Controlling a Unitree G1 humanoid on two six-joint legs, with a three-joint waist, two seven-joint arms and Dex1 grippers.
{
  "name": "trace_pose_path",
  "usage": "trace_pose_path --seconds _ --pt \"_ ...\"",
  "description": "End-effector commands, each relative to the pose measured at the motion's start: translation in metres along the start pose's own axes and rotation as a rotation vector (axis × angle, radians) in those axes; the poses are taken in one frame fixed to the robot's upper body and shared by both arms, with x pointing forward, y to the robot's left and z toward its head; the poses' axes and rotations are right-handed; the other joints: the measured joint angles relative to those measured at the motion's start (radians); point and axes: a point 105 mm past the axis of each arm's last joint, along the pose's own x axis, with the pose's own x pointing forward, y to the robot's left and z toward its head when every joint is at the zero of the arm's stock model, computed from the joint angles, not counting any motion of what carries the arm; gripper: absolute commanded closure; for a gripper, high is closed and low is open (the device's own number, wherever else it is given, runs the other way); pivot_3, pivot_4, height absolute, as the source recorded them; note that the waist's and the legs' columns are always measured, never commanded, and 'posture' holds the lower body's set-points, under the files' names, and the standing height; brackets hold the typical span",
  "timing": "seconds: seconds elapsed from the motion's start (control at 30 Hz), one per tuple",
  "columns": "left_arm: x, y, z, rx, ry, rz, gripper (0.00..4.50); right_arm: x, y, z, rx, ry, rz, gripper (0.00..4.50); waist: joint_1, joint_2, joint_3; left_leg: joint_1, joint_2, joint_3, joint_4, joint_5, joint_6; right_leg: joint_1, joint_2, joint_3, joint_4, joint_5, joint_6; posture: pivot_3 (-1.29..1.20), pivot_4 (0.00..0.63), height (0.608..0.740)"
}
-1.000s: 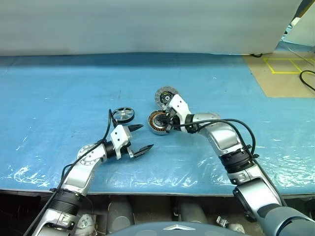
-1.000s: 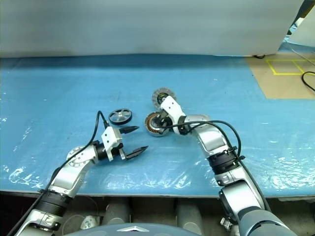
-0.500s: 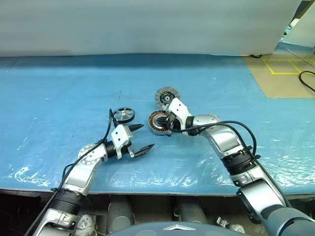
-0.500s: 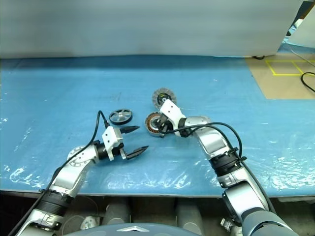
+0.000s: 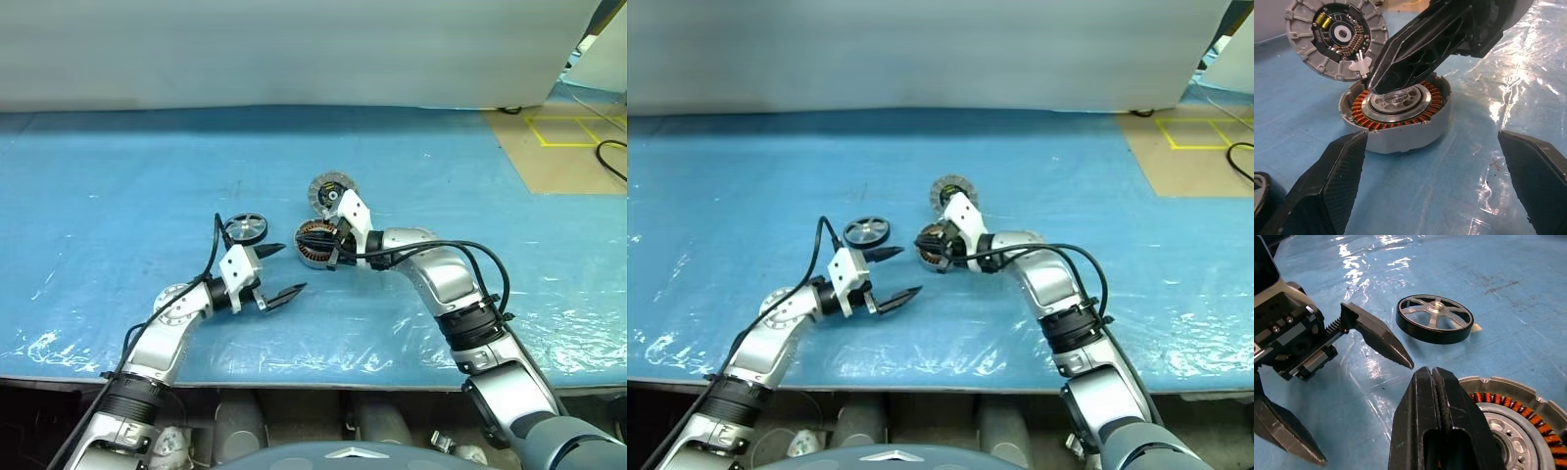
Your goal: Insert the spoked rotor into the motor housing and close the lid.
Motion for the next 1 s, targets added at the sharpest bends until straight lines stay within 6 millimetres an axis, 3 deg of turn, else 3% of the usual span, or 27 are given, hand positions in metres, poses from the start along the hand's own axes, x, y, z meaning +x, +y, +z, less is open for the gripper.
trace_pose_path --seconds 0.03,0.27,0.43,0.57,0.7,1.0 --pt "-0.005 0.025 0.023 0.034 -0.075 0.072 0.0 -0.006 -0.004 0.01 -0.083 -0.029 -0.016 4.49 0.0 0.0 0.0 0.0 0.0 0.0 0.0 0.0 0.0 0.0 0.0 0.0 0.0 0.0 0.0 0.0 0.15 0.74" --pt "-0.007 0.059 0.038 0.049 -0.069 0.12 0.0 -0.013 -0.008 0.015 -0.103 -0.047 -0.047 4.49 0.0 0.0 0.0 0.0 -0.001 0.0 0.0 0.0 0.0 0.0 0.0 0.0 0.0 0.0 0.0 0.0 0.15 0.74" --pt "-0.005 0.066 0.037 0.076 -0.028 0.074 0.0 -0.021 -0.017 0.014 -0.097 -0.041 -0.101 4.49 0.001 0.0 0.0 -0.001 0.0 0.0 0.0 0.0 0.0 0.0 0.0 0.0 0.0 0.0 0.0 0.0 0.15 0.74" --pt "-0.002 0.062 0.033 0.083 -0.025 0.054 0.0 -0.022 -0.024 0.003 -0.123 0.02 -0.15 4.49 0.001 0.0 0.0 0.0 -0.001 0.0 0.0 0.0 0.0 0.0 0.0 0.0 0.0 0.0 0.0 0.0 0.15 0.74" --pt "0.001 0.041 0.034 0.028 -0.065 -0.02 0.0 -0.017 -0.022 -0.007 -0.1 0.05 -0.156 4.49 0.0 0.0 0.0 -0.001 0.0 0.0 0.0 0.0 0.0 0.0 0.0 0.0 0.0 0.0 0.0 0.0 0.15 0.74" --pt "0.007 0.015 0.026 -0.011 -0.077 -0.029 0.0 -0.003 -0.03 -0.015 -0.079 0.084 -0.216 4.49 0.0 0.0 0.0 -0.001 0.0 0.0 0.0 0.0 0.0 0.0 0.0 0.0 0.0 0.0 0.0 0.0 0.15 0.74"
